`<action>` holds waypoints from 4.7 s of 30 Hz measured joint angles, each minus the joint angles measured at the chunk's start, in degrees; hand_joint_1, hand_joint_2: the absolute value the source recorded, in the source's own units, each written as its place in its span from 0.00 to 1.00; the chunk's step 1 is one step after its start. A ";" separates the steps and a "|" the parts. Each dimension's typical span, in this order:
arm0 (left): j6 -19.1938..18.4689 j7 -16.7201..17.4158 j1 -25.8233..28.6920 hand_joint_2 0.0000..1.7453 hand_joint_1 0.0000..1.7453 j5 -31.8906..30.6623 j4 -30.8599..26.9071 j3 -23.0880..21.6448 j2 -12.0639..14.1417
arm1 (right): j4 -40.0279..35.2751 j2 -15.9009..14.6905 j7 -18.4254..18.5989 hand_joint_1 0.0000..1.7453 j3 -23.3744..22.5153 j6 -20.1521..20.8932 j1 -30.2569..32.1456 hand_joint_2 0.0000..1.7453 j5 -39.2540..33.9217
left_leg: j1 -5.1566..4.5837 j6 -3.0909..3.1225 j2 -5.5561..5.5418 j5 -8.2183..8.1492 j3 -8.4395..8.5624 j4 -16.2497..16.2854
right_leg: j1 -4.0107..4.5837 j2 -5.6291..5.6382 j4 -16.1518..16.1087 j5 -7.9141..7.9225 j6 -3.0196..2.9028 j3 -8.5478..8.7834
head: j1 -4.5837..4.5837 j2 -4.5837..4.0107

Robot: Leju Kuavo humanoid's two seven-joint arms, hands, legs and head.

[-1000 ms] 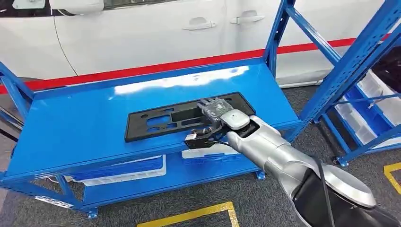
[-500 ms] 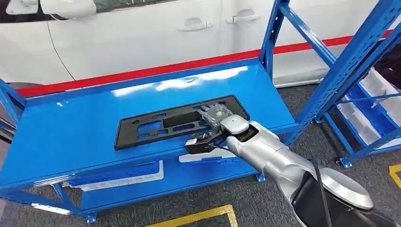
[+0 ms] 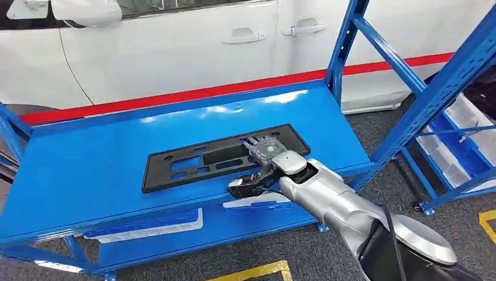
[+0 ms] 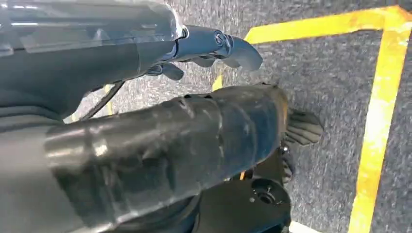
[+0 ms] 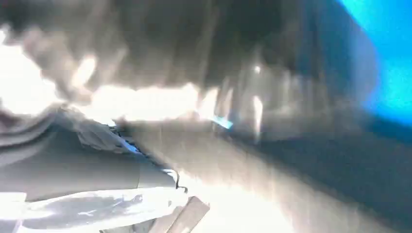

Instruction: Take the parts from the cabinet and place them on the table.

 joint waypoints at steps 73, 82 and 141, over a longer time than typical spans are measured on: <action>-2.62 -3.11 -0.30 1.00 0.00 2.40 0.24 6.91 -0.04 | -28.83 -15.61 6.10 1.00 -5.38 6.88 -23.28 1.00 -6.57 | -0.33 -1.41 -0.02 -1.66 -1.53 2.98 | -0.74 0.07 -1.61 3.41 -0.72 -1.88 | -0.66 0.00; -3.04 -2.95 -1.28 1.00 0.00 1.94 0.24 7.48 -0.22 | -36.90 -15.54 6.71 1.00 -5.27 9.12 -24.26 1.00 -11.94 | -0.43 0.74 0.14 -0.97 -0.89 1.75 | -0.66 -0.12 14.78 -4.51 0.17 -9.26 | -0.55 0.00; -2.51 -4.04 -0.57 1.00 0.00 -0.42 0.26 8.70 0.13 | -44.50 -17.31 6.10 1.00 2.29 9.40 -28.60 1.00 -21.66 | 0.30 0.28 0.34 -3.30 2.83 0.91 | -0.41 -0.43 5.72 0.59 1.01 -7.63 | -0.57 -0.02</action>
